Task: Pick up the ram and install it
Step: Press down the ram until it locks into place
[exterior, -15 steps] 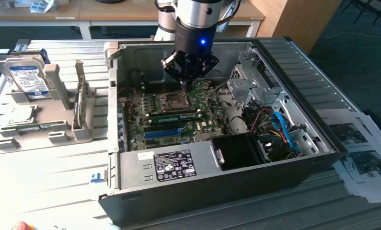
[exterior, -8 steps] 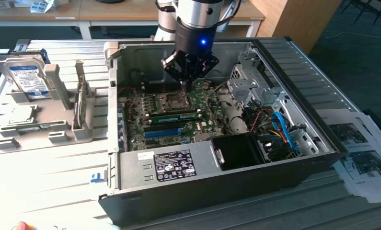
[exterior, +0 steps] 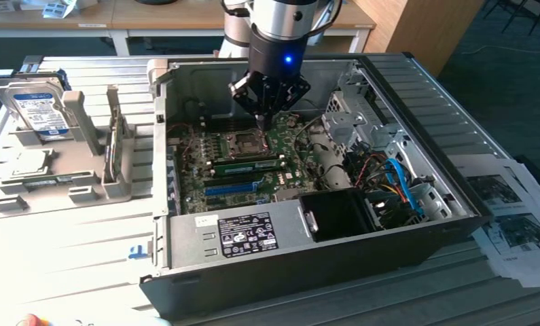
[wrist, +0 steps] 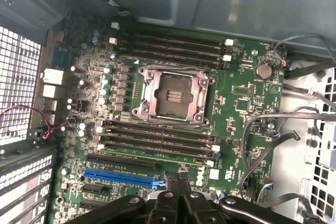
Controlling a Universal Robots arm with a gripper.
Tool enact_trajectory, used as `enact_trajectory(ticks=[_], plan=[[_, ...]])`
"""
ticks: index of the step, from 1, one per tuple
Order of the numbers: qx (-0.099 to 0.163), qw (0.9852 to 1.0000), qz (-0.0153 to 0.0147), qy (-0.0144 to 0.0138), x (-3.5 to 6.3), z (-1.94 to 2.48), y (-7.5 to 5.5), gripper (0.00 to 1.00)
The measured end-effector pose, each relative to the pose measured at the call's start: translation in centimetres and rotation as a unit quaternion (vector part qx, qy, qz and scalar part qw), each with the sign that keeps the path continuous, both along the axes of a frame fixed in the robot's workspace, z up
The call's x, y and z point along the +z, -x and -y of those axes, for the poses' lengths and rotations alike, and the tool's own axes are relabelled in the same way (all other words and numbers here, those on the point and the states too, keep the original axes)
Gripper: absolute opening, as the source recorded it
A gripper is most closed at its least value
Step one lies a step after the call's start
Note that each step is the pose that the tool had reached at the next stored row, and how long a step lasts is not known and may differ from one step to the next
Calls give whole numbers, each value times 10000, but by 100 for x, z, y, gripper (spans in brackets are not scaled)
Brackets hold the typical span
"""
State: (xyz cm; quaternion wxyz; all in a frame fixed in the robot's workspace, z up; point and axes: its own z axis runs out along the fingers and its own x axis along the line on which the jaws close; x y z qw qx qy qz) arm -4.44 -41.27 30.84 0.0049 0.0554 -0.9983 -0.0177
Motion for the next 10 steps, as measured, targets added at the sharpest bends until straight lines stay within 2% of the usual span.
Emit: enact_trajectory(ticks=[3,7,10], plan=[[-217,9998,1,0,-1,0,0,10],[-532,9986,0,0,-3,0,1,10],[-580,9983,0,0,-3,0,1,10]])
